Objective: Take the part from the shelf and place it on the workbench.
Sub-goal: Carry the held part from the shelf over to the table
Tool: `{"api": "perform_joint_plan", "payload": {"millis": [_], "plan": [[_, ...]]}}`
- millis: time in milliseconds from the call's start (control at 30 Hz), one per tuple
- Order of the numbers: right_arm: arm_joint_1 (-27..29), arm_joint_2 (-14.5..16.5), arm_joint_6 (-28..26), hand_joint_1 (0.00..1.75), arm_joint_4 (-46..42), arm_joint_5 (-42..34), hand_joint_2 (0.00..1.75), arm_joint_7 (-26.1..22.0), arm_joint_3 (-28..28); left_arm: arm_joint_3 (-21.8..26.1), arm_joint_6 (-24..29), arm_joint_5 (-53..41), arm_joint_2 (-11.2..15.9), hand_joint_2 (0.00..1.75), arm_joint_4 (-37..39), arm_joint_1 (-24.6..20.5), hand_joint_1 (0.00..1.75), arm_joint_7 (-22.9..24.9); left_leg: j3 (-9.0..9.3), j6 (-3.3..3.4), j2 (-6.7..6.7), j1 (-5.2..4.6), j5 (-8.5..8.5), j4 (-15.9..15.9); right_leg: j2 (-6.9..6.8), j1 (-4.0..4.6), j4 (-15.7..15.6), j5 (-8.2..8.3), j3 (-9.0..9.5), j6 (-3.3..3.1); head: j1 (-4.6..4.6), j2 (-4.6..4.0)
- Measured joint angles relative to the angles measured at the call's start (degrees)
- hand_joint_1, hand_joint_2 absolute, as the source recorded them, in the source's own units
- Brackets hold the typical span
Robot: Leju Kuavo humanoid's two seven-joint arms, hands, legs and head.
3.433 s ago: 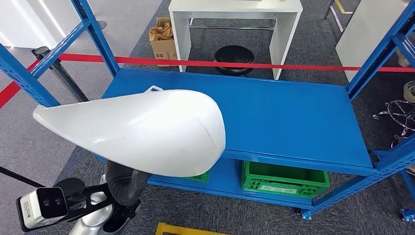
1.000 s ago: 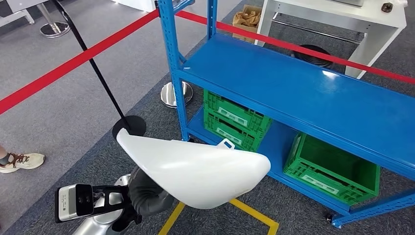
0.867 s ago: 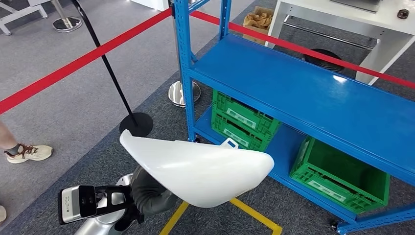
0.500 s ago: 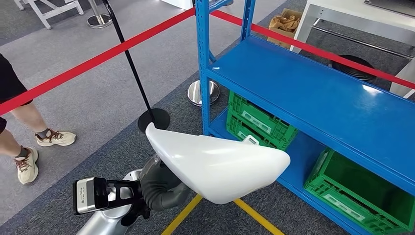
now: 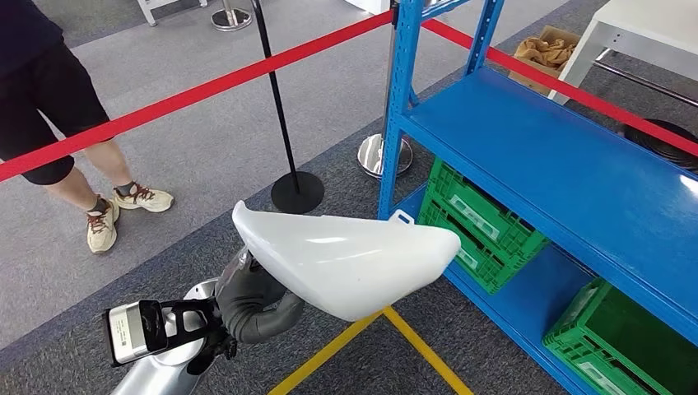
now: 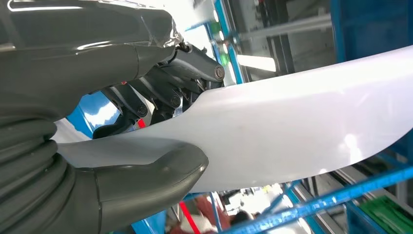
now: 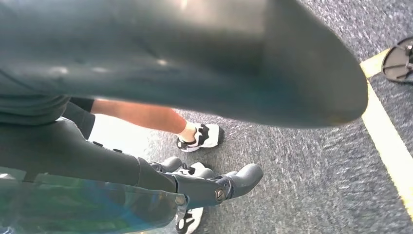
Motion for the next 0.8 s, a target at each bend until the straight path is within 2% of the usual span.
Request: {"api": "perform_joint_plan", "payload": {"millis": [67, 100, 133, 167, 200, 233, 267, 300, 333, 367, 400, 433, 467, 500, 533, 567, 633, 667, 700, 733, 767, 800], "plan": [[-0.06, -0.1, -0.05, 0.0, -0.04, -0.03, 0.0, 0.08, -0.05, 0.25, 0.0, -0.03, 0.32, 1.75, -0.43, -0.05, 1.75, 0.1, 0.43, 0.63, -1.32, 0.44, 0.64, -0.64, 2.85, -0.11, 3.02, -2.11, -1.08, 0.46, 0.16, 0.0], [0.03, -0.16, -0.1, 0.0, -0.04, -0.03, 0.0, 0.25, -0.1, 0.27, 0.0, -0.04, 0.4, 1.75, -0.53, -0.02, 1.75, 0.19, 0.38, 0.75, -1.96, 0.54, 0.78, -0.75, 4.62, -0.14, 6.26, -3.86, -2.52, 0.56, 0.31, 0.0], [0.19, -0.28, -0.16, 0.0, -0.04, -0.01, 0.0, 0.61, -0.17, 0.27, 0.0, -0.05, 0.48, 1.75, -0.55, 0.07, 1.75, 0.31, 0.31, 0.84, -2.71, 0.56, 0.84, -0.72, 5.64, -0.12, 10.22, -5.64, -4.36, 0.63, 0.42, 0.0], [0.35, -0.44, -0.21, 0.0, -0.04, 0.06, 0.0, 1.24, -0.28, 0.26, -0.01, -0.07, 0.59, 1.75, -0.56, 0.22, 1.75, 0.52, 0.26, 0.84, -3.51, 0.56, 0.84, -0.67, 6.11, -0.1, 13.71, -6.81, -6.08, 0.68, 0.53, 0.0], [0.45, -0.61, -0.25, 0.0, -0.04, 0.12, 0.0, 2.07, -0.44, 0.25, -0.04, -0.08, 0.75, 1.75, -0.57, 0.38, 1.75, 0.76, 0.23, 0.83, -4.33, 0.57, 0.84, -0.6, 6.29, -0.11, 15.63, -7.01, -7.15, 0.72, 0.54, 0.0], [0.51, -0.79, -0.26, 0.0, -0.04, 0.1, 0.0, 3.03, -0.65, 0.24, -0.18, -0.07, 0.92, 1.75, -0.61, 0.49, 1.75, 0.95, 0.22, 0.79, -5.16, 0.63, 0.82, -0.48, 6.4, -0.16, 15.3, -6.05, -7.21, 0.74, 0.55, 0.0], [0.55, -0.96, -0.28, 0.0, -0.04, -0.02, 0.0, 4.02, -0.9, 0.24, -0.42, -0.01, 1.09, 1.75, -0.65, 0.57, 1.75, 1.08, 0.23, 0.69, -5.97, 0.73, 0.77, -0.3, 6.66, -0.29, 12.68, -4.14, -6.19, 0.79, 0.55, 0.0], [0.58, -1.16, -0.38, 0.0, -0.05, -0.23, 0.0, 4.92, -1.19, 0.23, -0.79, 0.13, 1.22, 1.75, -0.66, 0.61, 1.75, 1.13, 0.17, 0.48, -6.74, 0.83, 0.64, -0.01, 7.45, -0.53, 8.62, -1.98, -4.5, 0.92, 0.56, 0.0], [0.61, -1.29, -0.5, 0.0, -0.05, -0.5, 0.0, 5.7, -1.55, 0.23, -1.27, 0.34, 1.3, 1.75, -0.59, 0.59, 1.75, 1.14, -0.07, 0.17, -7.5, 0.83, 0.47, 0.43, 9.03, -0.83, 4.87, -0.58, -2.89, 1.14, 0.61, 0.0], [0.64, -1.45, -0.68, 0.0, -0.07, -0.7, 0.0, 6.32, -1.94, 0.2, -1.69, 0.57, 1.33, 1.75, -0.45, 0.53, 1.75, 1.14, -0.43, -0.19, -8.24, 0.83, 0.36, 0.86, 10.31, -1.06, 2.3, 0.2, -1.82, 1.21, 0.61, 0.0], [0.67, -1.63, -0.84, 0.0, -0.11, -0.83, 0.0, 6.75, -2.31, 0.14, -2.09, 0.8, 1.34, 1.75, -0.24, 0.49, 1.75, 1.13, -0.83, -0.57, -8.93, 0.86, 0.32, 1.15, 11.27, -1.14, 1.07, 0.27, -1.33, 1.14, 0.61, 0.0], [0.71, -1.77, -0.92, 0.0, -0.15, -0.89, 0.0, 7.0, -2.62, 0.04, -2.38, 0.98, 1.34, 1.75, 0.0, 0.44, 1.75, 1.11, -1.2, -0.94, -9.63, 0.93, 0.42, 1.26, 11.52, -1.05, 0.99, 0.01, -1.24, 0.91, 0.62, 0.0], [0.73, -2.0, -0.98, 0.0, -0.2, -0.89, 0.0, 7.1, -2.84, -0.07, -2.57, 1.12, 1.33, 1.75, 0.23, 0.43, 1.75, 1.1, -1.45, -1.26, -10.3, 1.08, 0.59, 1.23, 10.8, -0.96, 1.05, 0.12, -1.23, 0.5, 0.57, 0.0], [0.71, -2.17, -0.98, 0.0, -0.27, -0.89, 0.0, 7.13, -2.98, -0.18, -2.74, 1.26, 1.34, 1.75, 0.42, 0.44, 1.75, 1.09, -1.71, -1.52, -10.2, 1.15, 0.59, 1.32, 10.11, -0.91, 1.0, 0.22, -1.14, 0.15, 0.57, 0.0], [0.69, -2.37, -0.98, 0.0, -0.33, -0.87, 0.0, 7.13, -3.12, -0.27, -2.85, 1.39, 1.35, 1.75, 0.59, 0.36, 1.75, 1.09, -2.21, -1.78, -9.1, 1.1, 0.16, 2.06, 9.41, -0.92, 0.93, 0.33, -1.05, -0.17, 0.39, 0.0], [0.67, -2.57, -0.98, 0.0, -0.4, -0.86, 0.0, 7.12, -3.27, -0.37, -2.94, 1.52, 1.34, 1.75, 0.73, 0.25, 1.75, 1.09, -3.21, -2.01, -7.4, 1.05, -0.88, 3.89, 8.67, -0.93, 0.85, 0.4, -1.05, -0.46, 0.15, 0.0], [0.82, -2.91, -0.97, 0.0, -0.49, -0.84, 0.0, 7.11, -3.63, -0.59, -3.02, 1.7, 1.31, 1.75, 0.97, 0.05, 1.75, 1.08, -6.71, -2.35, -3.86, 1.05, -4.24, 10.78, 7.1, -0.7, 0.83, 0.37, -1.1, -0.83, -0.32, 0.0], [0.93, -3.03, -0.96, 0.0, -0.51, -0.83, 0.0, 7.11, -3.78, -0.71, -3.04, 1.75, 1.3, 1.75, 1.15, 0.04, 1.75, 1.08, -8.66, -2.41, -3.21, 1.12, -5.68, 14.59, 6.25, -0.56, 0.84, 0.33, -1.14, -0.93, -0.38, 0.0], [1.02, -3.14, -0.96, 0.0, -0.53, -0.83, 0.0, 7.12, -3.87, -0.83, -3.04, 1.77, 1.31, 1.75, 1.33, 0.07, 1.75, 1.08, -9.99, -2.39, -2.99, 1.16, -6.3, 17.15, 5.39, -0.45, 0.84, 0.29, -1.17, -0.98, -0.4, 0.0], [1.04, -3.24, -0.96, 0.0, -0.55, -0.8, 0.0, 7.11, -3.91, -0.94, -3.07, 1.81, 1.33, 1.75, 1.51, 0.1, 1.75, 1.09, -10.29, -2.27, -2.92, 1.16, -5.93, 17.67, 4.57, -0.36, 0.84, 0.25, -1.18, -1.02, -0.42, 0.0], [0.99, -3.29, -0.97, 0.0, -0.56, -0.75, 0.0, 7.03, -3.93, -1.05, -3.11, 1.95, 1.34, 1.75, 1.64, 0.11, 1.75, 1.14, -9.25, -2.03, -2.76, 1.1, -4.56, 15.7, 3.84, -0.26, 0.84, 0.22, -1.14, -1.04, -0.42, 0.0], [0.9, -3.3, -0.98, 0.0, -0.57, -0.67, 0.0, 6.86, -3.93, -1.13, -3.16, 2.14, 1.34, 1.75, 1.7, 0.1, 1.75, 1.23, -7.23, -1.65, -2.13, 0.93, -2.76, 12.01, 3.18, -0.19, 0.83, 0.18, -1.07, -1.05, -0.43, 0.0]]}}
